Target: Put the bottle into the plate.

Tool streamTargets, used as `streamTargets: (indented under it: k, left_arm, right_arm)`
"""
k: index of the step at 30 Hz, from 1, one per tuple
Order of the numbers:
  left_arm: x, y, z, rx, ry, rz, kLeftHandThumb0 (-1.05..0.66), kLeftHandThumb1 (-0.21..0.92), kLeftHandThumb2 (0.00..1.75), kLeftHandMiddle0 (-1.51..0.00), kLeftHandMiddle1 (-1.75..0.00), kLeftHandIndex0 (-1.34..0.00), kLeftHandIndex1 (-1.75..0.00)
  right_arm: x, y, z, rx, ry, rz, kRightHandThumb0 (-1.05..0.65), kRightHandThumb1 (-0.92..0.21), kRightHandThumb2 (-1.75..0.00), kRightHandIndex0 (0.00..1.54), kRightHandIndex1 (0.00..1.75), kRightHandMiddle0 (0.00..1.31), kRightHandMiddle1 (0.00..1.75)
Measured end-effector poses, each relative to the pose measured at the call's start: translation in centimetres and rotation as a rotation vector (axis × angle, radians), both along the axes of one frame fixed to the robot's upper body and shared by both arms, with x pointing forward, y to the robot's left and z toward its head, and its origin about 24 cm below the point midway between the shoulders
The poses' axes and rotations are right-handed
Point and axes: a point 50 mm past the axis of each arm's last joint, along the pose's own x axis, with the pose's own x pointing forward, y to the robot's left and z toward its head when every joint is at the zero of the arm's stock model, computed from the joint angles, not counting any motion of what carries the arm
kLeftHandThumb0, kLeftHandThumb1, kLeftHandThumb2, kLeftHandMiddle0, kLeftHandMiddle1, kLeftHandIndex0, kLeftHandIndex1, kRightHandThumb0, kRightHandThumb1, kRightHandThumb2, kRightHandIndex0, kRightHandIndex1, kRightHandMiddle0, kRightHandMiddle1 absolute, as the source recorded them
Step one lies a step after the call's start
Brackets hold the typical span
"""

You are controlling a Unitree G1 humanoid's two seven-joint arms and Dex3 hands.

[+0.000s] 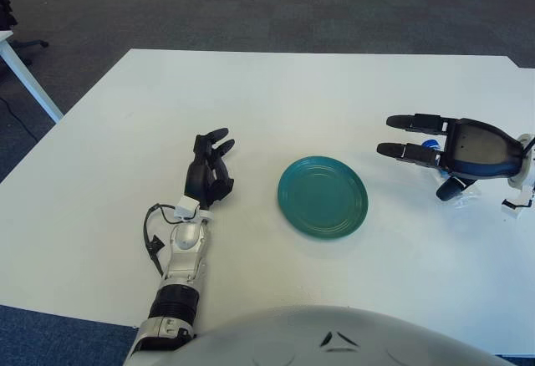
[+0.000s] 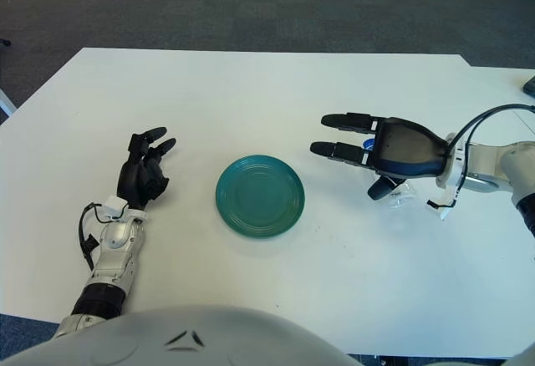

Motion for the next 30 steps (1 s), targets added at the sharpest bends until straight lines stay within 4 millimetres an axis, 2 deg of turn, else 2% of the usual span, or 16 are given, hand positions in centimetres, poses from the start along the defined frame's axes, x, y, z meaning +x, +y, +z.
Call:
streamTargets:
  k: [4,9,22,30]
  left_arm:
    - [0.0,0.1,-0.1,-0.018,0.004,0.001,-0.67,0.92,0.92,-0.32,-0.7,0.0,-1.14]
    - [0.0,0.2,-0.1,-0.036,0.005,0.003,-0.67,0.92,0.92,-0.31,-0.71,0.0,-1.13]
    - [0.1,0.2,0.1,-0.04,-0.007,0.001,-0.68,0.92,0.9,-0.3,-0.73,0.0,-1.15]
    - [0.1,0.2,0.0,-0.043,0.005,-0.004,-0.65,0.92,0.93,-0.29,-0.73,0.0,-1.12]
  right_arm:
    - [0.1,-0.3,0.1,0.037,0.007,-0.067,-1.04,-0.92,-0.78,0.17,0.03,0.0,0.37]
    - [0.5,-0.8,0.2,0.098,0.01,-0.192,-1.05,-0.92,-0.72,0.18,0.03,0.0,0.45]
    - [1.7,-0.7,0.6,0.247,0.098,-0.578,-1.02,-0.92,-0.6,0.19,0.02,0.0,0.41]
    - [1.8,0.1,0.7,0.287,0.16,-0.786,-1.03,-0.92,-0.62,0.22,0.04,0.0,0.5]
